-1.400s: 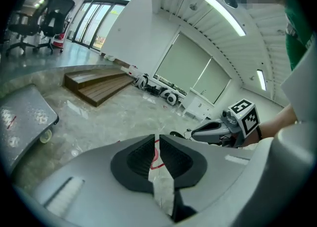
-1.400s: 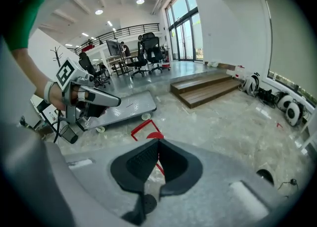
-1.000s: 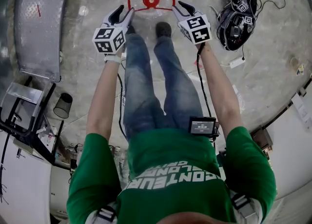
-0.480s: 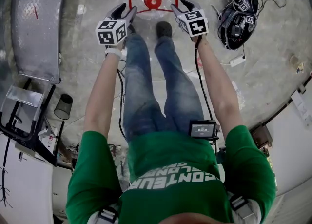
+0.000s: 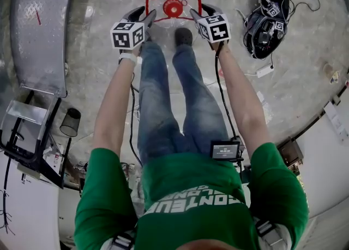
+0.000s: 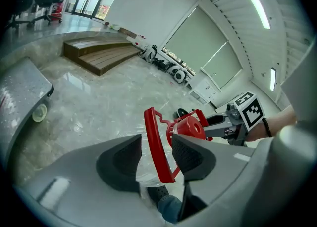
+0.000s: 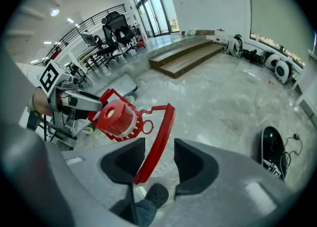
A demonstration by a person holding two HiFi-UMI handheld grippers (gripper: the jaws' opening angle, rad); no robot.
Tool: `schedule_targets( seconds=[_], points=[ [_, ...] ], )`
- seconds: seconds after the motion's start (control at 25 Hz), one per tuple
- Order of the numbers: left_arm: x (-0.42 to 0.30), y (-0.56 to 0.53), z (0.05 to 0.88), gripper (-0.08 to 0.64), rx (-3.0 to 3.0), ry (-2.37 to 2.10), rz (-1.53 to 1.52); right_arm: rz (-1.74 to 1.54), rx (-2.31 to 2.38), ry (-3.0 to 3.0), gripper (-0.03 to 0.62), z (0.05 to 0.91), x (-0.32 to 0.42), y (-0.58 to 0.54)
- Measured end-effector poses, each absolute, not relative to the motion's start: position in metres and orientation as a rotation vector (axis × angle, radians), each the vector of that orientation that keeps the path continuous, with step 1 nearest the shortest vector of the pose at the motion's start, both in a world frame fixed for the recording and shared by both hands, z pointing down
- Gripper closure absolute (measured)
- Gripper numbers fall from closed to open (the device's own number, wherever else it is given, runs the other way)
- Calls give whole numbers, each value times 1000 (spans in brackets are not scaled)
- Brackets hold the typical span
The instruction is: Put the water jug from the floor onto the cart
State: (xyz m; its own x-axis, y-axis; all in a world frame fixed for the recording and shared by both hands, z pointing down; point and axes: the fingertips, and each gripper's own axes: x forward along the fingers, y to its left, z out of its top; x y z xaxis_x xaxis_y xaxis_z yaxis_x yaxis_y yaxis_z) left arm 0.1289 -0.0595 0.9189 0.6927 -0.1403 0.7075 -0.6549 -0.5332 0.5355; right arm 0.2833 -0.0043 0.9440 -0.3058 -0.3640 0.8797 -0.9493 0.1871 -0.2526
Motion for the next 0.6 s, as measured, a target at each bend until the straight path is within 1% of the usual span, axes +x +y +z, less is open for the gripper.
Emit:
schedule_targets(
  seconds=[0.6],
  points=[
    [136,-57,935,377,2020,-551,798,1162,1232,-1770,423,957,282,-8]
  ],
)
